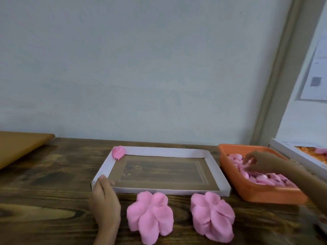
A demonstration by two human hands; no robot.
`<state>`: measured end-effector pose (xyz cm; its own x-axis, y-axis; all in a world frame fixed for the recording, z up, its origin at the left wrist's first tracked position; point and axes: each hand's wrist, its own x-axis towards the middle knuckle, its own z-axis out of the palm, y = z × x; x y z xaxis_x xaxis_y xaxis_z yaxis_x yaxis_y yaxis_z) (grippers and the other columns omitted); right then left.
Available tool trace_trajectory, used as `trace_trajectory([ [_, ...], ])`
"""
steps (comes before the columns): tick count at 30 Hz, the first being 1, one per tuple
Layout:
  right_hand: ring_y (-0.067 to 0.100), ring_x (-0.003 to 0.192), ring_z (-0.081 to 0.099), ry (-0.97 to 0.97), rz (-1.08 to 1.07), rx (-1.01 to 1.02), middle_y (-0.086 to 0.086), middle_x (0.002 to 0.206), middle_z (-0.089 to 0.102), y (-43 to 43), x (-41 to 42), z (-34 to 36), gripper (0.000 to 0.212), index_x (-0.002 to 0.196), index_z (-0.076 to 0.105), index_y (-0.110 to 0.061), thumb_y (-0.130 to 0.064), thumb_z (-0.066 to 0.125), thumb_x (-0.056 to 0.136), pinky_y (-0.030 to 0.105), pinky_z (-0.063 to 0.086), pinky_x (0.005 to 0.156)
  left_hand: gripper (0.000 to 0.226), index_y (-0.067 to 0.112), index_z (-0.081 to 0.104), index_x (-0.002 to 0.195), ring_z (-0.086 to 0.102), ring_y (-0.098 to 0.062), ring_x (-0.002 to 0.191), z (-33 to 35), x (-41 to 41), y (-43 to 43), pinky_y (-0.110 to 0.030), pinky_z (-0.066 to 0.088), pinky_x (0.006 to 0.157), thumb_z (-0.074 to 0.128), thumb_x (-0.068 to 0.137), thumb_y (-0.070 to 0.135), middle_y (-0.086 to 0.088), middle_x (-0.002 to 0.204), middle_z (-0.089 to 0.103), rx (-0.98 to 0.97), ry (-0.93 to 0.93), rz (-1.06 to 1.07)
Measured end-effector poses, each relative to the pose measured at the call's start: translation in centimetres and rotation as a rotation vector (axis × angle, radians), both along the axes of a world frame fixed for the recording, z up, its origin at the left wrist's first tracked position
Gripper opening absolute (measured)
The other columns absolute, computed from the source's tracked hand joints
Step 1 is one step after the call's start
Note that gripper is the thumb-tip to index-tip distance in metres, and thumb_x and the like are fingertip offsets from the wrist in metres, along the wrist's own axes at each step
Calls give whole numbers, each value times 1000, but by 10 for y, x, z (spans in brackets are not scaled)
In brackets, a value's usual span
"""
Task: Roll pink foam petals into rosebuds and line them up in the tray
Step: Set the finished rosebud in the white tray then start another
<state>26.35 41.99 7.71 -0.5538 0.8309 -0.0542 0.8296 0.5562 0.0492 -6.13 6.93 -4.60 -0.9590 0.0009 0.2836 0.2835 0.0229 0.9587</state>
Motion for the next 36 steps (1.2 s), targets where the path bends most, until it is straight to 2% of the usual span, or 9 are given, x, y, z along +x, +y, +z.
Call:
trace_trajectory([
  [7, 13, 104, 67, -134, 33, -9, -4, 125, 71, -8, -11, 5, 45, 133, 62, -32, -28, 72, 90, 25, 55, 91, 50, 14, 60, 79, 59, -30, 79, -1, 1, -2, -39, 44, 71, 32, 111, 40, -9, 78, 63, 29, -21, -9],
  [15, 16, 95, 65, -30, 15, 122, -4, 101, 68, 5, -6, 1, 16, 109, 66, -22, -32, 68, 97, 27, 52, 87, 42, 8, 61, 85, 60, -28, 81, -2, 0, -1, -34, 45, 70, 39, 111, 32, -11, 83, 64, 49, -39, -27],
  [17, 22, 90, 65, 105, 11, 184, 3, 98, 70, 5, -6, 7, 16, 103, 63, -17, -32, 65, 99, 33, 51, 81, 40, 8, 61, 85, 60, -24, 81, -2, 0, -2, -32, 43, 68, 41, 110, 31, -10, 85, 64, 52, -33, -32],
  [21, 26, 77, 67, 707, 100, 229, 2, 89, 70, -33, -17, 35, 19, 102, 59, -18, -36, 64, 100, 38, 53, 69, 37, 15, 60, 78, 59, -16, 78, 4, 2, -4, -26, 42, 64, 46, 108, 32, 1, 80, 63, 62, 10, -86],
  [24, 15, 69, 73, 1007, 300, 22, -5, 80, 71, -104, -37, 50, 12, 99, 63, -33, -45, 63, 98, 32, 60, 59, 33, 24, 66, 74, 61, -15, 76, 16, 7, -11, -30, 45, 66, 58, 100, 42, 10, 71, 66, 50, 28, -308],
  [26, 13, 60, 69, 1017, 434, -126, -7, 82, 73, -154, -52, 45, 8, 99, 70, -39, -44, 63, 97, 23, 57, 54, 34, 24, 75, 82, 67, -13, 82, 22, 10, -17, -33, 53, 73, 68, 88, 56, 9, 79, 73, -45, 20, -486],
  [28, 12, 58, 65, 947, 544, -232, -13, 92, 73, -197, -68, 33, 19, 103, 73, -38, -48, 59, 95, 28, 56, 54, 40, 25, 77, 80, 69, -14, 80, 25, 14, -21, -35, 55, 75, 76, 80, 65, 6, 77, 74, -188, 40, -632],
  [32, 6, 73, 62, 861, 599, -502, -21, 97, 68, -244, -94, 2, 23, 117, 72, -35, -44, 57, 101, 31, 57, 69, 19, 27, 80, 78, 68, -13, 74, 29, 20, -27, -26, 51, 64, 87, 77, 44, 8, 70, 71, -426, 29, -701],
  [36, 2, 99, 65, 909, 566, -588, -21, 107, 71, -253, -112, -21, 18, 116, 72, -31, -34, 66, 100, 23, 54, 82, 14, 24, 81, 81, 66, -12, 66, 36, 19, -30, -26, 48, 61, 91, 74, 31, 5, 65, 69, -419, 8, -687],
])
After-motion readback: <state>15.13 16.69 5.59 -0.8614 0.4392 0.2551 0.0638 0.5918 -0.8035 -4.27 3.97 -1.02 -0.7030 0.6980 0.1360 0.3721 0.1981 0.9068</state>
